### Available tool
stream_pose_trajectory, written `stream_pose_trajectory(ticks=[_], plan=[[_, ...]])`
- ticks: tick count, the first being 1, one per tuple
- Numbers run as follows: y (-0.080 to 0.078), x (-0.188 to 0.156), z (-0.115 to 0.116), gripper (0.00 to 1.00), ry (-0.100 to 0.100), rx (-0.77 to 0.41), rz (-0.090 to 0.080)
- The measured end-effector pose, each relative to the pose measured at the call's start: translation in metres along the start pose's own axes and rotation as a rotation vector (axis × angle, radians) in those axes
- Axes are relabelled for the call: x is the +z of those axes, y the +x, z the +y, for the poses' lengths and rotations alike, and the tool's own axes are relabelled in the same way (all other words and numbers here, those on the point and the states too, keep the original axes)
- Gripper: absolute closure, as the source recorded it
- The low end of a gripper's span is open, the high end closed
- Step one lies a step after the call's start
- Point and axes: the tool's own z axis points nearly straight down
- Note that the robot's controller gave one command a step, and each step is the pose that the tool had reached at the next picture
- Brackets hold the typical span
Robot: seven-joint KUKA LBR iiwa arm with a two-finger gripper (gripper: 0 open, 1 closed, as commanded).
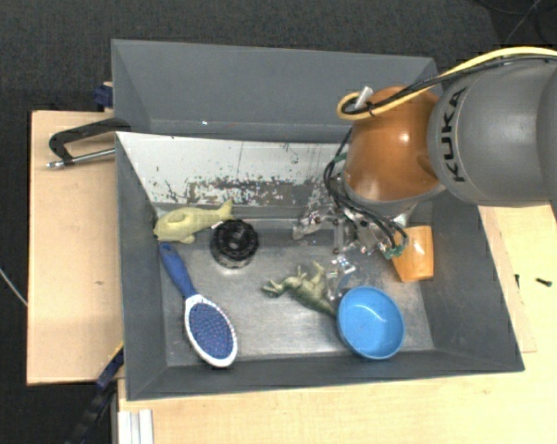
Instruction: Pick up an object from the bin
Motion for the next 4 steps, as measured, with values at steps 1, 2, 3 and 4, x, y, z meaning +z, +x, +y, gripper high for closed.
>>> stream_pose_trajectory(ticks=[1, 2, 3, 4], plan=[[0.000, 0.000, 0.000, 1.00, -0.001, 0.003, -0.003], [0.000, 0.000, 0.001, 0.00, -0.002, 0.003, -0.004], [0.033, 0.008, 0.015, 0.00, 0.003, -0.342, -0.016], [0.073, -0.085, 0.008, 0.00, 0.005, -0.399, -0.012]])
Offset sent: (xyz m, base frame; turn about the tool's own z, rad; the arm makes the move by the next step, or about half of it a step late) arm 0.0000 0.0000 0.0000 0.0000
